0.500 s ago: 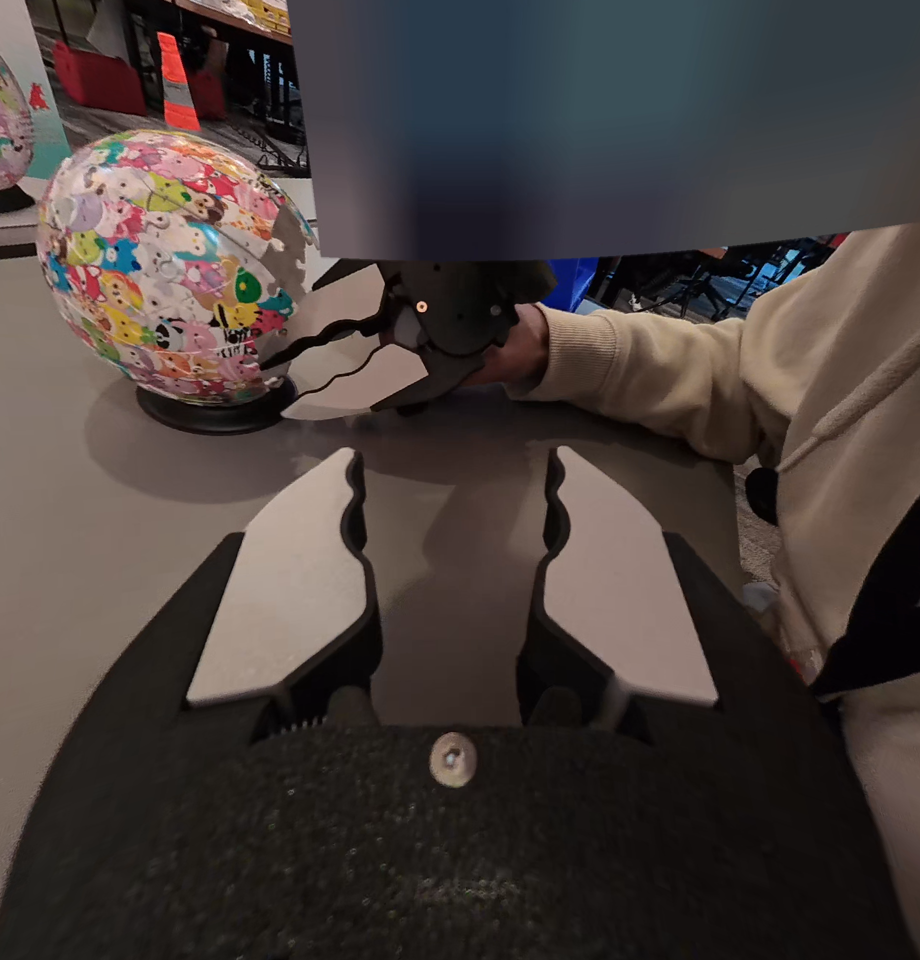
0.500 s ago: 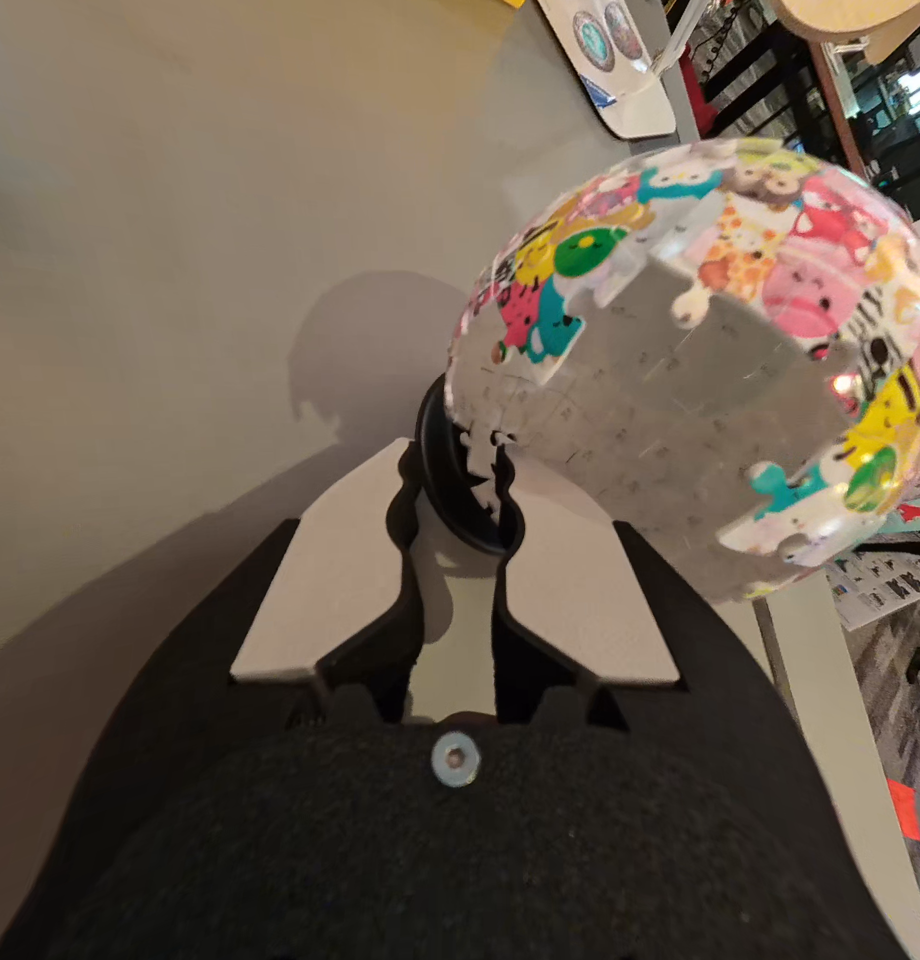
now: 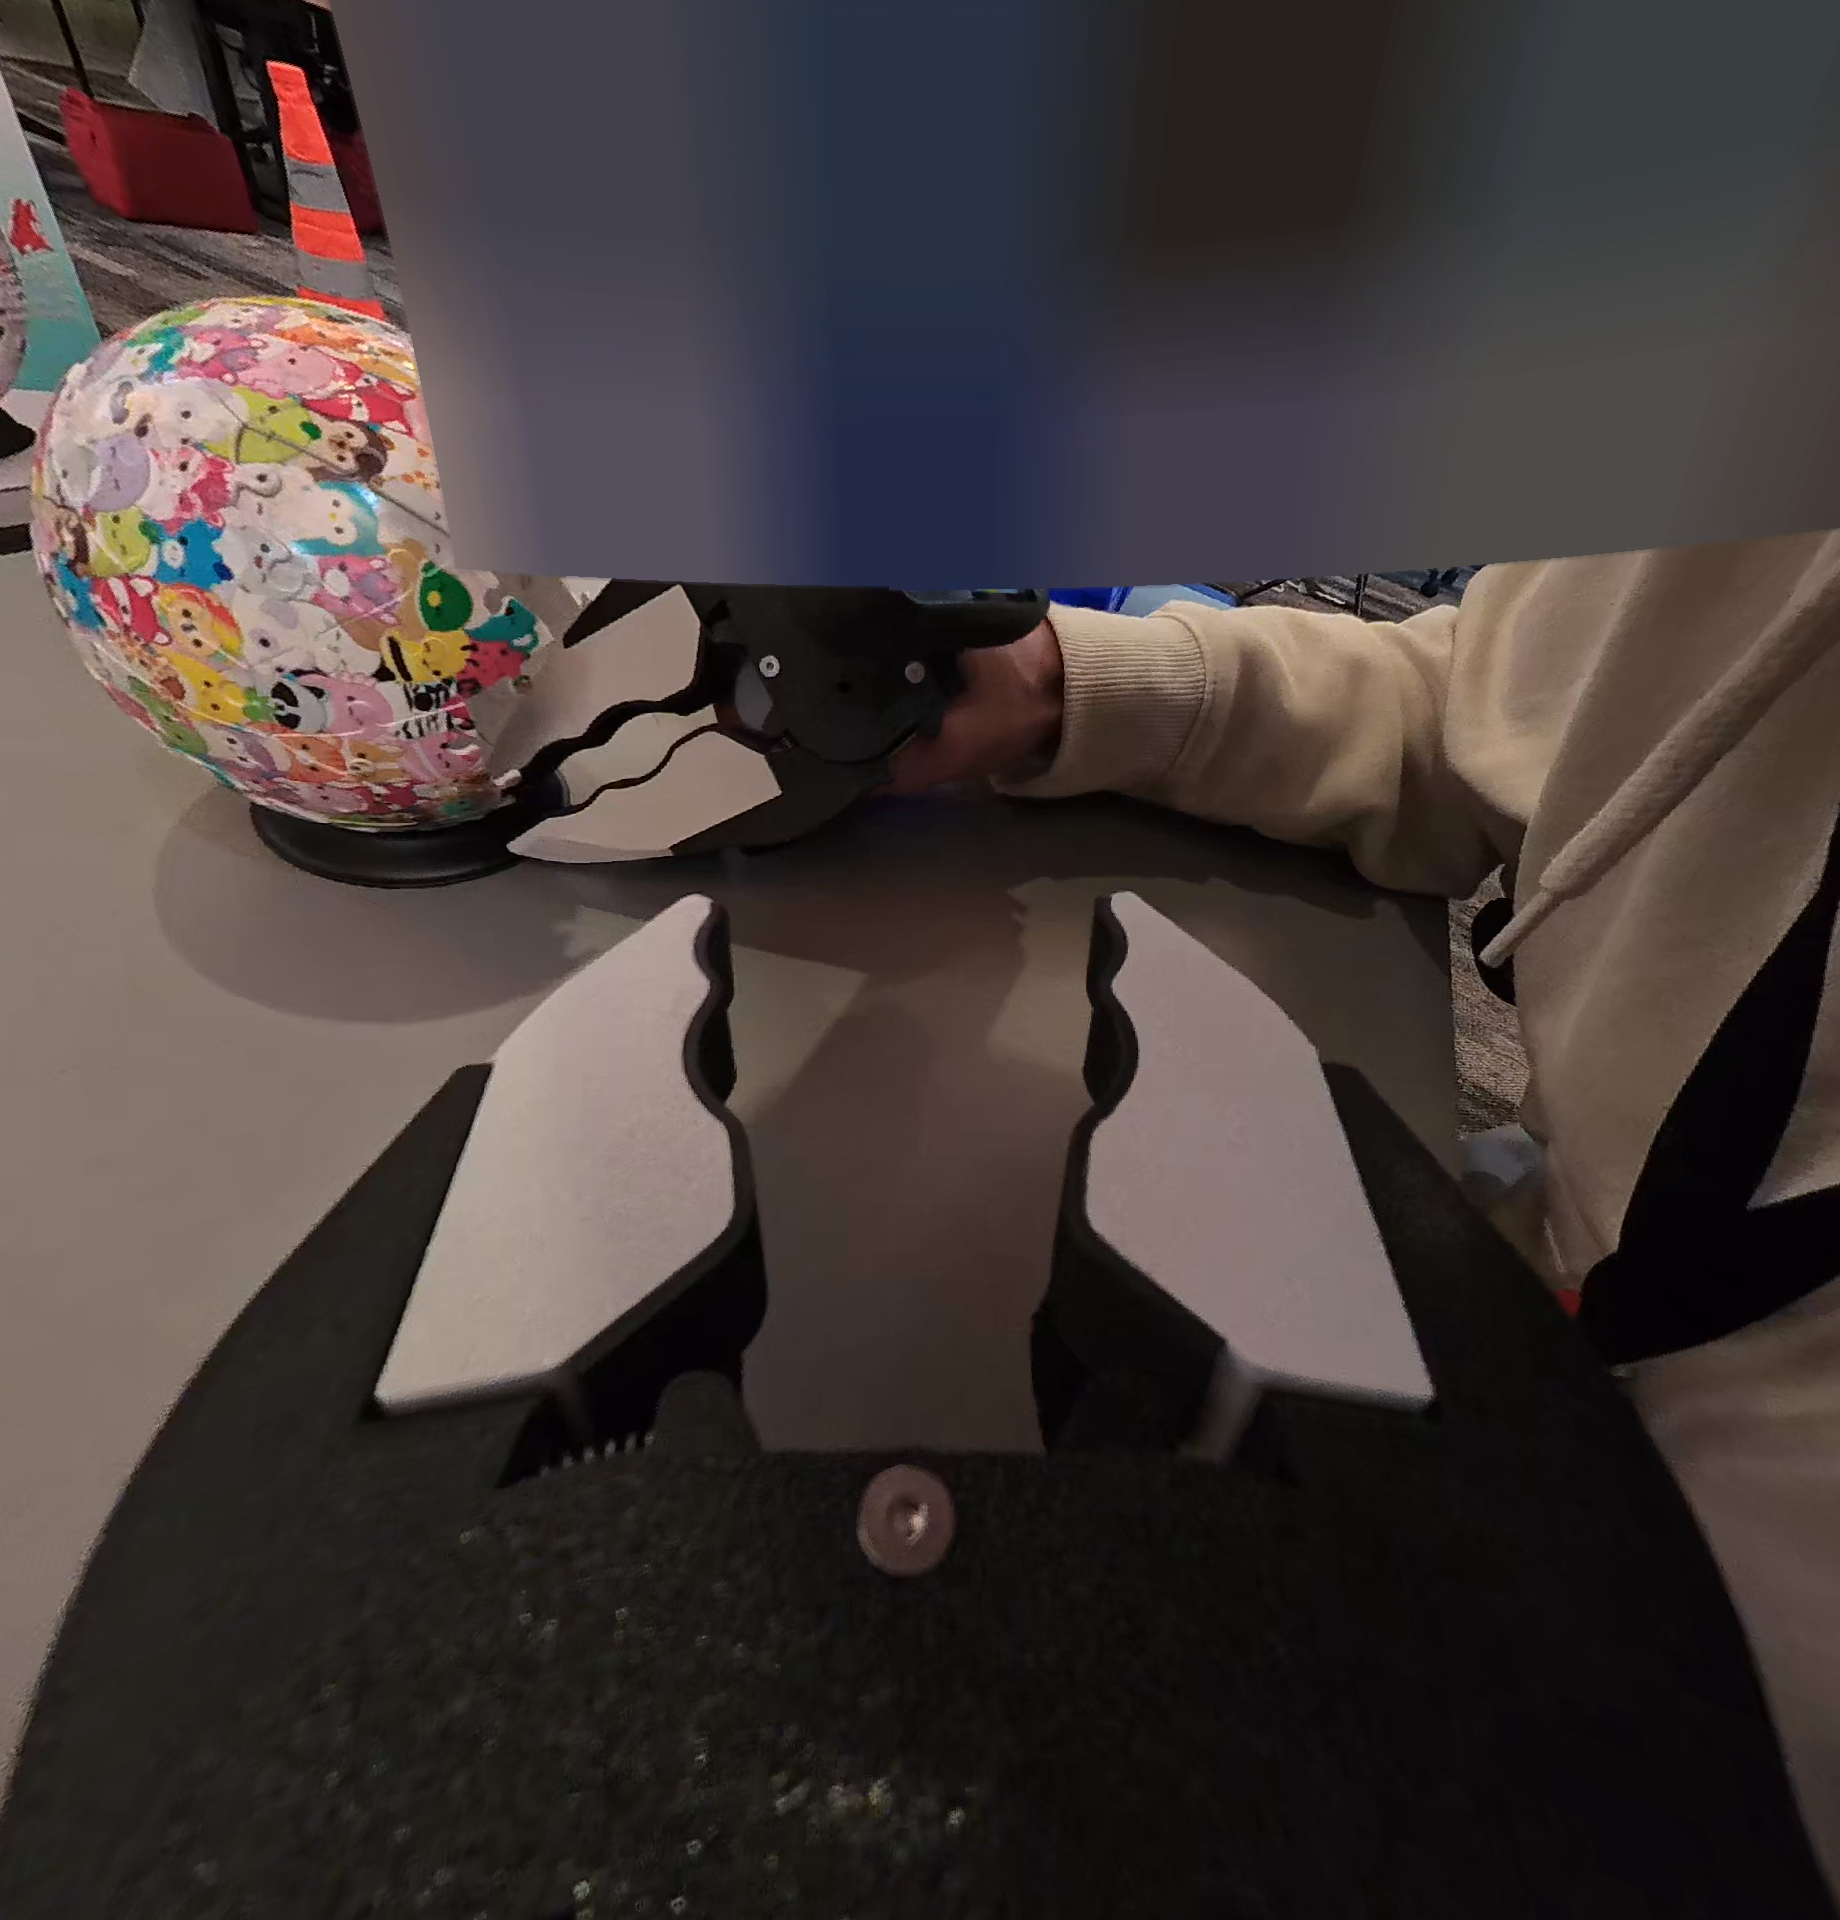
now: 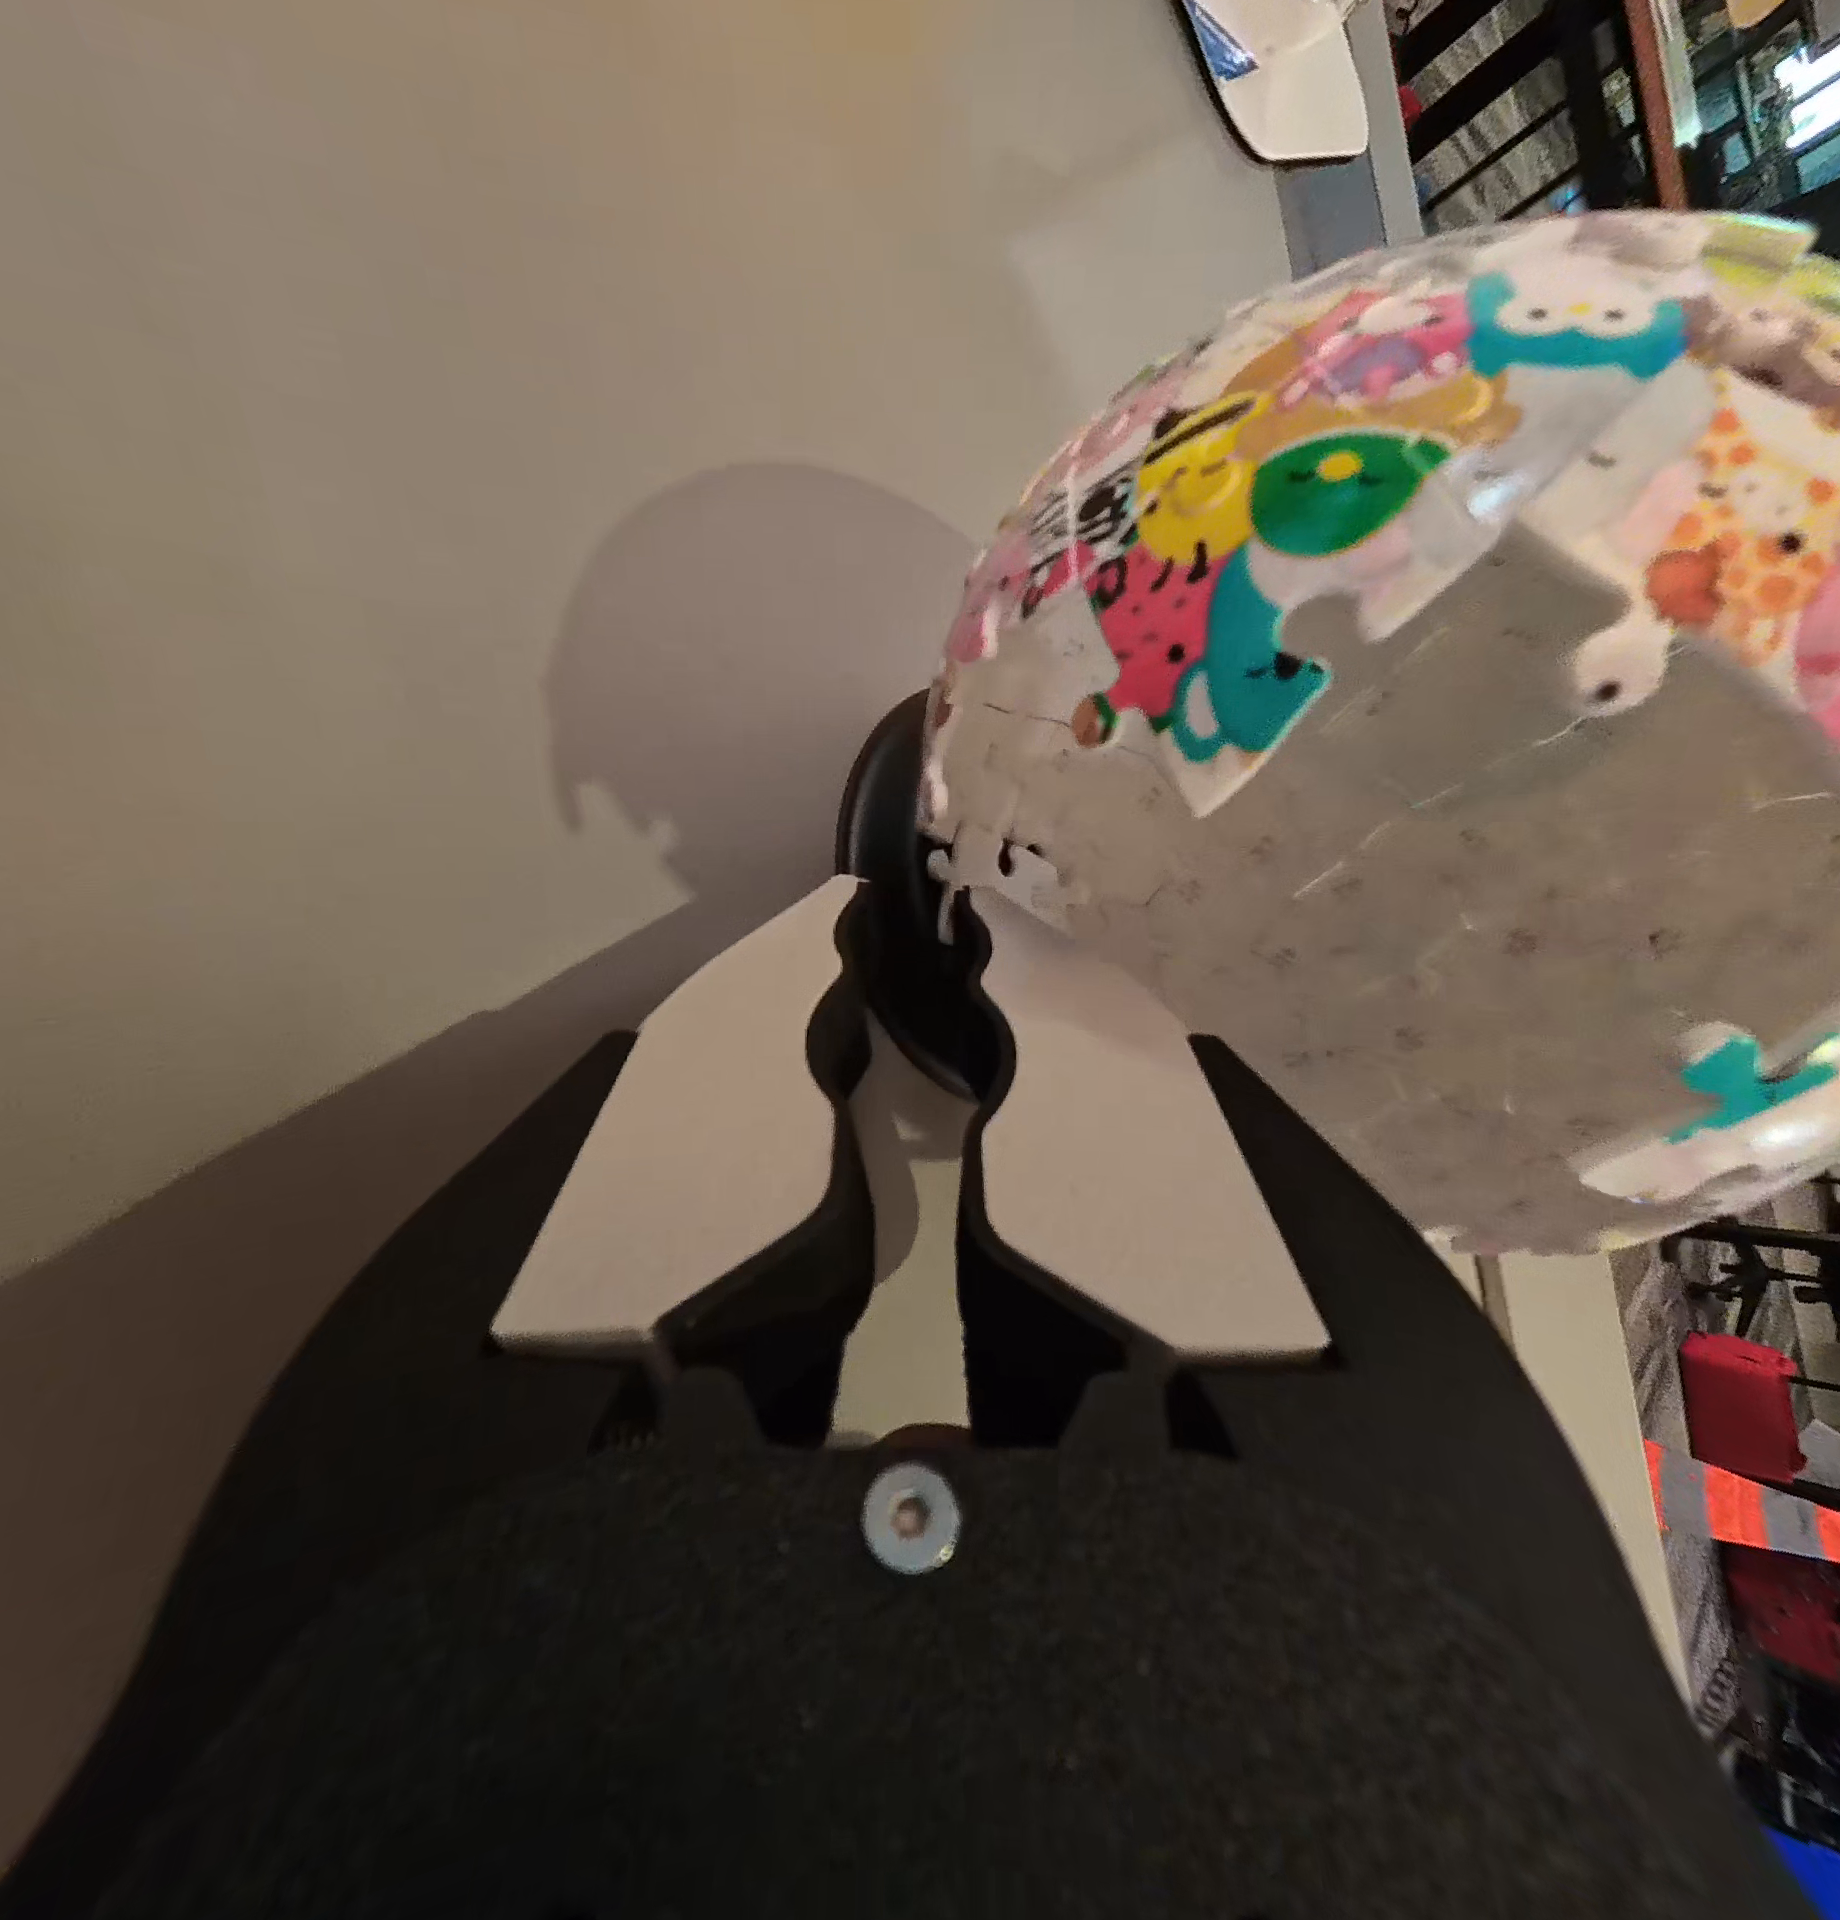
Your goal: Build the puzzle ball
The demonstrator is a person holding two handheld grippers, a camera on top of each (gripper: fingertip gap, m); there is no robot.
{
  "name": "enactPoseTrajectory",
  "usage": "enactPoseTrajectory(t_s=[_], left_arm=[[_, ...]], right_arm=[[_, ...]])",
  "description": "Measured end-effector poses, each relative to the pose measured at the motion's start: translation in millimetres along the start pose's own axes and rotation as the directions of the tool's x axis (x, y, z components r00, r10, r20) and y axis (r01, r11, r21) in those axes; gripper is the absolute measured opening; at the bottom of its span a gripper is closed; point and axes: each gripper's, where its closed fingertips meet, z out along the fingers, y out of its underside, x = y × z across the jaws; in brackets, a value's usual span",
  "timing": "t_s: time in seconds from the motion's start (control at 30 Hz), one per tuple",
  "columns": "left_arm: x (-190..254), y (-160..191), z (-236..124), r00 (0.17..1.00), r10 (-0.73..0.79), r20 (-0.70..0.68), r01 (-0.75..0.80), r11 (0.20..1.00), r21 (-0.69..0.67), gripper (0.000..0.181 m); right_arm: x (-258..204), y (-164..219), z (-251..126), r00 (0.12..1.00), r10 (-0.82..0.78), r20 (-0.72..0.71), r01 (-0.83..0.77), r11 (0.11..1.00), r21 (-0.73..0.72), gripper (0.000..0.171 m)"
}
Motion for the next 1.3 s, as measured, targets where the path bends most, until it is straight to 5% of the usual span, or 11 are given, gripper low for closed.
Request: enactPoseTrajectory(t_s=[0.43, 0.8, 1.2, 1.3], left_arm=[[1, 0, -2, 1.000, -0.007, 0.004, 0.007, 1.000, -0.006, 0.064], [2, -6, -5, 1.000, -0.012, -0.005, 0.012, 1.000, 0.010, 0.063], [3, -7, -5, 1.000, -0.018, -0.008, 0.018, 1.000, 0.009, 0.063], [3, -7, -5, 1.000, -0.019, -0.008, 0.019, 1.000, 0.010, 0.063]], right_arm=[[2, -5, -12, 0.997, -0.067, -0.041, 0.070, 0.995, 0.066, 0.000], [3, -6, -3, 1.000, 0.003, -0.009, -0.003, 1.000, 0.021, 0.039], [-5, 0, -4, 0.999, 0.025, 0.024, -0.024, 0.999, -0.038, 0.019], [-5, -2, -8, 1.000, 0.006, 0.030, -0.005, 1.000, -0.020, 0.000]])
